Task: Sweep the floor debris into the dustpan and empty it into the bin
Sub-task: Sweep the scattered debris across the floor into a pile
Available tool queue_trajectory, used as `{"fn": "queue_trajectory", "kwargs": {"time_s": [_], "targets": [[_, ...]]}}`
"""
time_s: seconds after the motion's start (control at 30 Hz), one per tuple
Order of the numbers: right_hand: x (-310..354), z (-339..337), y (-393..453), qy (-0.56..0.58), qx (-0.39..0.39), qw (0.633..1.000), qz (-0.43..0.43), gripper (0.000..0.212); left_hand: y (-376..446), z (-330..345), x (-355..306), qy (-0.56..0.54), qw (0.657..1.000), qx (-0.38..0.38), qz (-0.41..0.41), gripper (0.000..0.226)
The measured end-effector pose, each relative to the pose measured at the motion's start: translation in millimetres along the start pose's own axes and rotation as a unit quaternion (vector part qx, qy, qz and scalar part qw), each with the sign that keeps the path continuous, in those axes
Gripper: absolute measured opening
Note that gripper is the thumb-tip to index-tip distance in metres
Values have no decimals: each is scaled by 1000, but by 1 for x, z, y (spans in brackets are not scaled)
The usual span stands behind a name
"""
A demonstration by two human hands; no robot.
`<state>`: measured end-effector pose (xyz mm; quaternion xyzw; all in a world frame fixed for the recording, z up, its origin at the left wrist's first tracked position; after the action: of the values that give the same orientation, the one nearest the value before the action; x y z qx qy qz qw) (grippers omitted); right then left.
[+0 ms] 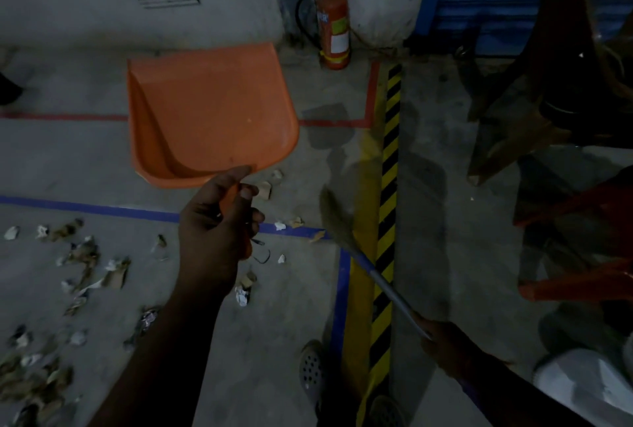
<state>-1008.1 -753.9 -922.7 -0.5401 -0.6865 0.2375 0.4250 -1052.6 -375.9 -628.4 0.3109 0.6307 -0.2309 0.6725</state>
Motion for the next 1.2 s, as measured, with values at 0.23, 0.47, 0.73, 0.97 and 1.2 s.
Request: {"fn": "queue_trajectory", "kwargs": {"time_s": [0.23,0.47,0.73,0.97,1.2], "targets": [[54,59,7,-12,83,995,-50,57,-9,-26,7,3,1000,-10,-4,26],[95,44,16,50,42,995,-71,64,-10,-55,-3,-1,999,-45,-11,25],[128,-18,52,31,-36,998,-34,59,9,-75,1,-5,998,-55,-2,26],[202,-24,95,-124,-2,991,-46,56,34,-87,12,2,999,-50,-5,23],[225,-17,93,-120,79,986,-83,61,60,-97,9,-1,999,-47,-7,28]]}}
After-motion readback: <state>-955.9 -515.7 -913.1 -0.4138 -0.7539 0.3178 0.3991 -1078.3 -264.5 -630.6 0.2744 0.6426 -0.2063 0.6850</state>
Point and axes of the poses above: each hand's wrist, its own y-axis towards the middle knuckle, its own z-axis out of the palm, x = y × z, the point moved 10 cm from there along y, towards the middle knuckle, and after that the axes turned 10 degrees about z, right-handed, at the moved point
